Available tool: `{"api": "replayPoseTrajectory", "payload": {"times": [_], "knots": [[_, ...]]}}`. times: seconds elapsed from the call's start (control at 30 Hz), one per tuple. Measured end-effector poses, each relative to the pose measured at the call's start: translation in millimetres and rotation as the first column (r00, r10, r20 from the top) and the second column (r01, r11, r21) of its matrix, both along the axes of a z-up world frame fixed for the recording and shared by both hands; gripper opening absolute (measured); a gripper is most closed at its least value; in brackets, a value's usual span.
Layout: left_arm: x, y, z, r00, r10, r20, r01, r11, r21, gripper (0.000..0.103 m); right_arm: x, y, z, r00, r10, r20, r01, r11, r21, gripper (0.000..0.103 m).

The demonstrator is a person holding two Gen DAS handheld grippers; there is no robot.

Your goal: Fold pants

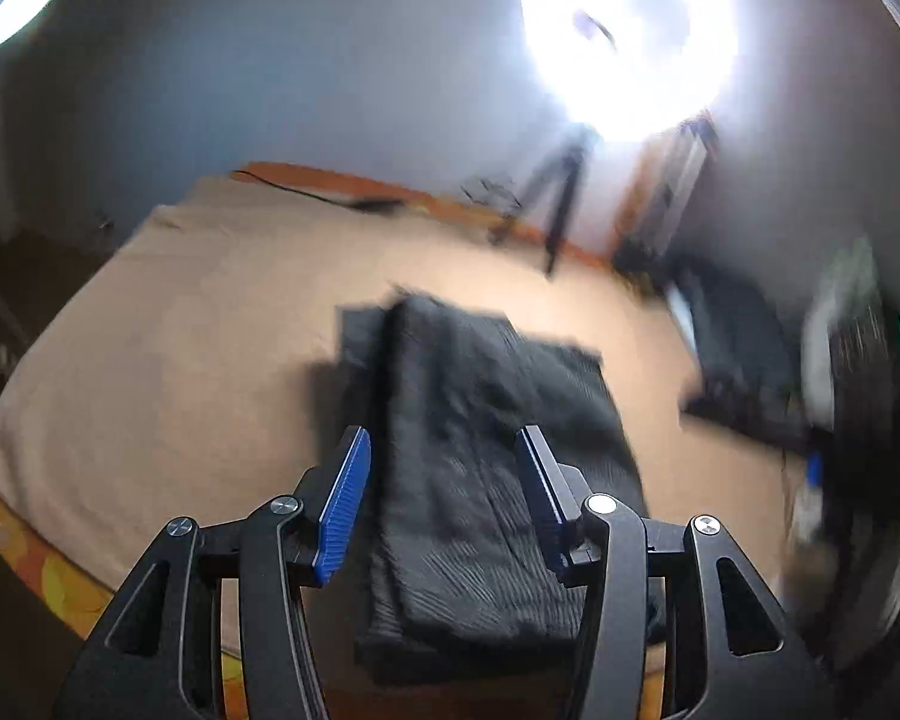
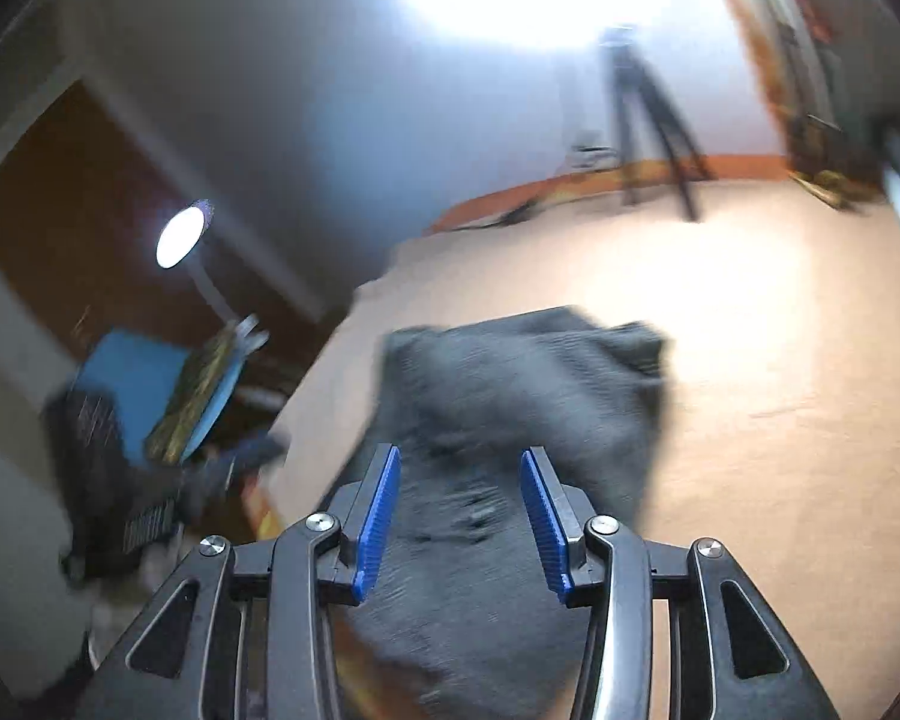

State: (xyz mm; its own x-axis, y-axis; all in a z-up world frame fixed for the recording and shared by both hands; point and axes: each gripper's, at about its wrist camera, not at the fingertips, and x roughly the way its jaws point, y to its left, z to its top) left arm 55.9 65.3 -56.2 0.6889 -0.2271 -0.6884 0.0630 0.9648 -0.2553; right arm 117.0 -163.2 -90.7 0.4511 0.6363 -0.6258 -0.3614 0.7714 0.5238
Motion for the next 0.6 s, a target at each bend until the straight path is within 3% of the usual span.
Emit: {"api": "replayPoseTrajectory", "payload": {"times": [0.13,0.23,0.37,0.6], "knots": [[3.8,-21.0,-27.1,0.995,-0.067,-0.08,0.072,0.995,0.065,0.049,36.5,-26.3,-18.9,0.995,-0.07,-0.068,0.071,0.997,0.018,0.045],[6.0,-15.6,-47.2,0.99,-0.031,-0.136,0.05,0.989,0.136,0.05,63.4,-31.9,-39.0,0.986,-0.102,-0.131,0.109,0.993,0.051,0.045],[1.3,8.4,-64.0,0.986,-0.002,-0.166,0.02,0.994,0.105,0.052,88.5,-35.5,-61.3,0.974,-0.105,-0.2,0.127,0.987,0.098,0.045],[-2.3,11.5,-65.8,0.987,-0.004,-0.163,0.023,0.993,0.115,0.052,118.5,-25.1,-85.4,0.964,-0.102,-0.246,0.138,0.981,0.134,0.042]]}}
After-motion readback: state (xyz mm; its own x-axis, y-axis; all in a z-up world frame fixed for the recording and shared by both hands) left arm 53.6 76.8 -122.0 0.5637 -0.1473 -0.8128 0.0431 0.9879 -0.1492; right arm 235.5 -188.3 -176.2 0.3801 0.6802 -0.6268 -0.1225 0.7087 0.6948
